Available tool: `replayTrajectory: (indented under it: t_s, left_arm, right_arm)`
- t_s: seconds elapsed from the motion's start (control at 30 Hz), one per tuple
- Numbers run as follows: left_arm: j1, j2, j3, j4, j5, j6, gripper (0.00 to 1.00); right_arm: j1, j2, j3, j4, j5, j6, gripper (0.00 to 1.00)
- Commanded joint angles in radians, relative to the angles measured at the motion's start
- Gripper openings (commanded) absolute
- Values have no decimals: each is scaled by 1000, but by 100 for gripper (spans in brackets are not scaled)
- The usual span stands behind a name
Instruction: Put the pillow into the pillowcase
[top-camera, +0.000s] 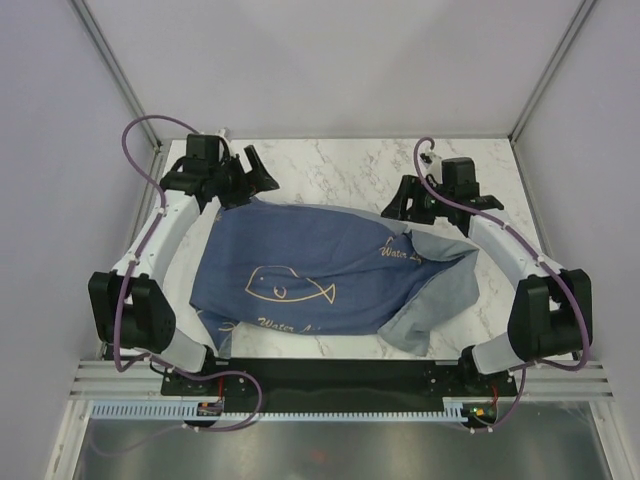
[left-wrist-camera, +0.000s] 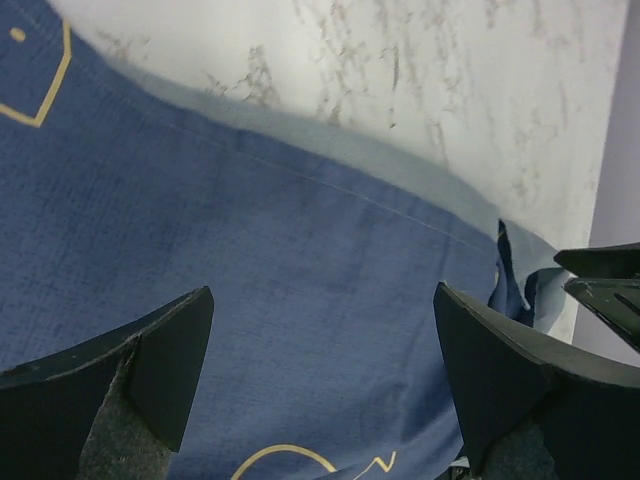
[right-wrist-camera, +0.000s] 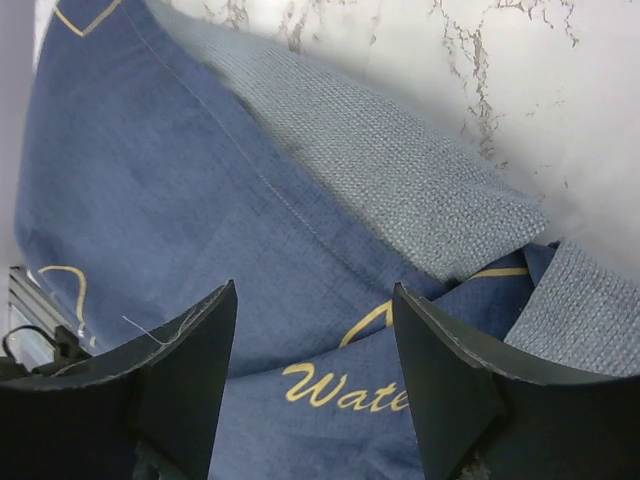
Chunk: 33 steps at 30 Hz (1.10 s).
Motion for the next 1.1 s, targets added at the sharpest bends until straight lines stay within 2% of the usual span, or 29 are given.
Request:
replayTrajectory:
  t_s: [0.0, 0.1, 0.13, 0.3, 0.37, 0.4, 0.47, 0.5, 0.57, 0.73, 0.9, 1.07]
  left_arm:
    - [17, 9, -37, 22, -51, -18, 98]
    - [31, 0, -122, 22, -51, -18, 98]
    - [38, -12, -142, 155, -89, -83, 99]
    - [66, -52, -203, 222, -146, -108, 100]
    - [74, -71, -217, 240, -150, -113, 100]
    - [77, -80, -220, 245, -150, -116, 99]
    - [78, -101, -226, 257, -156, -115, 99]
    - [80, -108, -226, 257, -161, -112, 99]
    - [78, -124, -223, 259, -173, -104, 99]
    - [81, -152, -205, 260, -219, -82, 99]
    - [100, -86, -147, 260, -262, -64, 99]
    - [215, 35, -107, 268, -167, -87, 99]
  right_arm:
    - [13, 59, 27, 59, -21, -88, 73]
    - [42, 118, 41, 60, 17, -104, 76]
    - [58, 134, 50, 59, 22, -116, 77]
    - [89, 200, 58, 54, 56, -152, 75]
    - [89, 197, 56, 54, 56, -152, 55]
    - [89, 188, 55, 54, 69, -153, 41]
    - [89, 163, 58, 54, 94, -153, 28]
    - [89, 154, 62, 54, 120, -152, 15]
    - [89, 134, 78, 52, 147, -141, 5]
    - [89, 163, 169, 52, 273, -130, 0]
    - [89, 319, 341, 30, 325, -129, 0]
    - [86, 509, 564, -35, 399, -135, 0]
